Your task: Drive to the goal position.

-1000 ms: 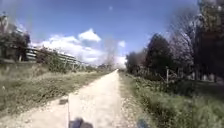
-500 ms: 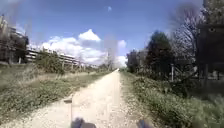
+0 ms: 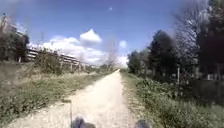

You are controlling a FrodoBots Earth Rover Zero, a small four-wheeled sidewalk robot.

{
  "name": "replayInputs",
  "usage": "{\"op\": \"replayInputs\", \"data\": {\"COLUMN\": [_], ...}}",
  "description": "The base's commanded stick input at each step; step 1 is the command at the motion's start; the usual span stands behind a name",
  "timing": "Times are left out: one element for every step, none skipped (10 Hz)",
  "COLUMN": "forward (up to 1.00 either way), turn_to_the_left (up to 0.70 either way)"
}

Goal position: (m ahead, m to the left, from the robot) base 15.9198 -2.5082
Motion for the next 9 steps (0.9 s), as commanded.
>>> {"op": "replayInputs", "data": {"forward": [0.7, 0.7, 0.7, 0.7, 0.7, 0.7, 0.7, 0.7, 0.7], "turn_to_the_left": [0.0, -0.12, -0.25, -0.35, 0.0, 0.0, 0.0, 0.0, 0.0]}}
